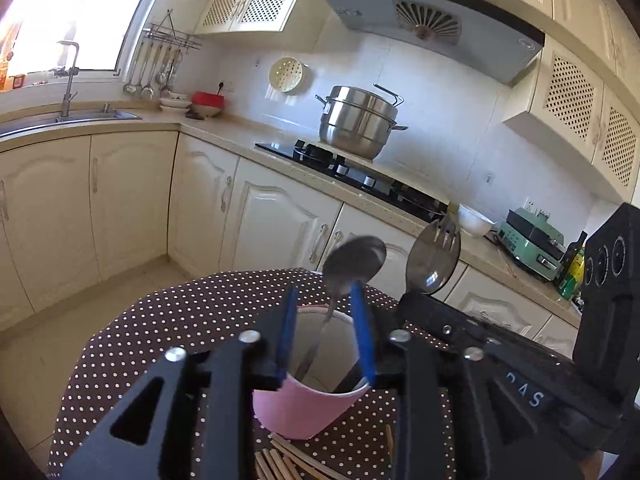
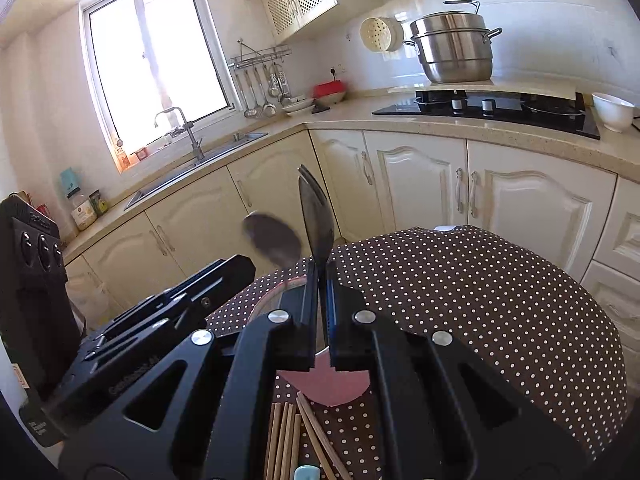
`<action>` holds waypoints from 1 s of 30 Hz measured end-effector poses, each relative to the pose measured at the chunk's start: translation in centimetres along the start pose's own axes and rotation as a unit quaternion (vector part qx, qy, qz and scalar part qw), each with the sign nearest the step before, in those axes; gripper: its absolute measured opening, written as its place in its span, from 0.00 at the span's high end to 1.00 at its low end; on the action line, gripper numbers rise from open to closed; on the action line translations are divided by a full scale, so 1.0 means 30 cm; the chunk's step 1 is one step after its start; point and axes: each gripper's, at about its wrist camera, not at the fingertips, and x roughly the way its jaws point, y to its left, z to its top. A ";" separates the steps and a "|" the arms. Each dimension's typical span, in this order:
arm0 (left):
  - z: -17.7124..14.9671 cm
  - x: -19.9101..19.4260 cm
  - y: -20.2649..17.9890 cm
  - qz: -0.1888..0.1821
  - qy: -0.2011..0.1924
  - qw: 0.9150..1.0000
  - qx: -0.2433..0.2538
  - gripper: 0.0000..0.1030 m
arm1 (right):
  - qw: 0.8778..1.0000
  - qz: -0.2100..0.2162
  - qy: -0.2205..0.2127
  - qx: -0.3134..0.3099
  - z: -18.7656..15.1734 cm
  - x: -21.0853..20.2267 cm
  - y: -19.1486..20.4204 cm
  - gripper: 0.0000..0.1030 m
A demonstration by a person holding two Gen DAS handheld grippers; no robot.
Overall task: Organize utensils
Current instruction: 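Lower the spoon and fork into the pink cup and open the left tool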
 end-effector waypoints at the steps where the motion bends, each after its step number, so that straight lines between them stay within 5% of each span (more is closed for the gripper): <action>1: -0.003 -0.002 -0.001 0.004 0.001 1.000 0.003 0.66 | 1.000 -0.001 0.001 0.000 -0.003 0.001 0.002 0.96; 6: -0.017 -0.033 0.006 0.025 -0.004 1.000 0.011 0.49 | 1.000 -0.003 0.005 0.001 -0.025 0.004 0.007 0.95; 19: -0.034 -0.132 0.003 0.064 -0.006 0.997 0.031 0.43 | 1.000 -0.010 0.013 0.007 -0.070 -0.033 0.028 0.94; 21: -0.037 -0.154 0.003 0.064 -0.006 0.998 0.029 0.41 | 1.000 -0.012 0.011 0.008 -0.072 -0.046 0.035 0.82; 23: -0.041 -0.179 0.006 0.065 -0.007 0.998 0.025 0.40 | 1.000 -0.018 0.007 0.010 -0.075 -0.065 0.040 0.56; 30: -0.063 -0.281 0.010 0.079 0.001 0.997 0.017 0.39 | 1.000 -0.021 0.001 0.018 -0.099 -0.146 0.047 0.54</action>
